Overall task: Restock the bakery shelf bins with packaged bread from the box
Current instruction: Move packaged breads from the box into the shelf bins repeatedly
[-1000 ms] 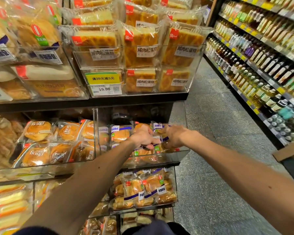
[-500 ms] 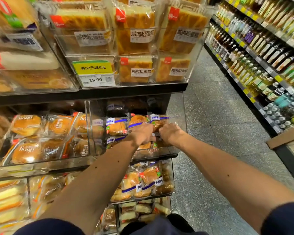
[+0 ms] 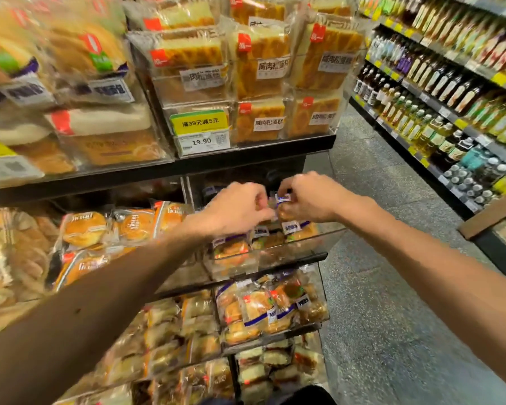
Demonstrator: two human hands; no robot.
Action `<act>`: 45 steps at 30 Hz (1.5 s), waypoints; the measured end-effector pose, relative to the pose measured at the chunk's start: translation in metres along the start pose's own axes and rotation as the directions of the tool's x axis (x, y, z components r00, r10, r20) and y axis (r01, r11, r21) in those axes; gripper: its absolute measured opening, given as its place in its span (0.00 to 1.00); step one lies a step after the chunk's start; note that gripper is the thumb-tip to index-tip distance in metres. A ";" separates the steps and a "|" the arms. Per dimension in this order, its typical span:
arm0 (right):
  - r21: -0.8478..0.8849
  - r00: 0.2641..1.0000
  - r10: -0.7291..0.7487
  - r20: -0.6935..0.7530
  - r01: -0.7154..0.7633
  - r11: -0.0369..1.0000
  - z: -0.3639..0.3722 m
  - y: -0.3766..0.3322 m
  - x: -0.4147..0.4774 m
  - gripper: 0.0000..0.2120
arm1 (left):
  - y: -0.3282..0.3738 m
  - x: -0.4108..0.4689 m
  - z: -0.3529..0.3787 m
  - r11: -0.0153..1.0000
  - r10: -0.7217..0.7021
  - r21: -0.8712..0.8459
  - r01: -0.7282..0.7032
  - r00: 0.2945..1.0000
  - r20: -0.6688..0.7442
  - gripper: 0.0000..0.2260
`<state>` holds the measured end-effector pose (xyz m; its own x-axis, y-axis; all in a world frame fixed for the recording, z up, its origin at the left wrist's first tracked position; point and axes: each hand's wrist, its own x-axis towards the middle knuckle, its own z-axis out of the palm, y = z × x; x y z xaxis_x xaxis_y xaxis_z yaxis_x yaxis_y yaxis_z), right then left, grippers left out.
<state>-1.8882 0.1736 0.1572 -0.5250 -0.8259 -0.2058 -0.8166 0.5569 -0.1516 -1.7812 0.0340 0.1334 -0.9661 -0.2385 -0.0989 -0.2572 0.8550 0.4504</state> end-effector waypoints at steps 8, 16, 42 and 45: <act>0.118 0.784 -0.574 -0.236 0.610 0.784 -0.058 -0.160 -0.030 0.15 | -0.036 -0.189 -0.122 0.965 -0.237 0.046 0.260 0.929 -0.284 0.14; 0.128 0.248 -0.924 -0.290 0.967 0.220 -0.011 -0.377 -0.080 0.22 | -0.024 -0.478 -0.140 0.647 -0.543 0.135 0.751 0.577 -0.610 0.14; 0.494 -0.151 -0.895 0.419 0.865 0.086 0.289 -1.000 -0.324 0.12 | -0.280 -1.094 -0.018 -0.091 -0.901 -0.482 0.871 -0.278 -0.332 0.14; 0.540 -0.094 -0.904 0.418 0.825 0.164 0.317 -1.070 -0.320 0.17 | -0.338 -1.129 -0.013 -0.084 -0.919 -0.626 0.775 -0.303 -0.251 0.14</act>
<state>-0.7700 -0.1299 0.0787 0.8875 -0.3888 -0.2474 -0.4375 -0.5427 -0.7170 -0.6029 0.0088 0.1045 0.5348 -0.8295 -0.1610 -0.7129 -0.5453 0.4410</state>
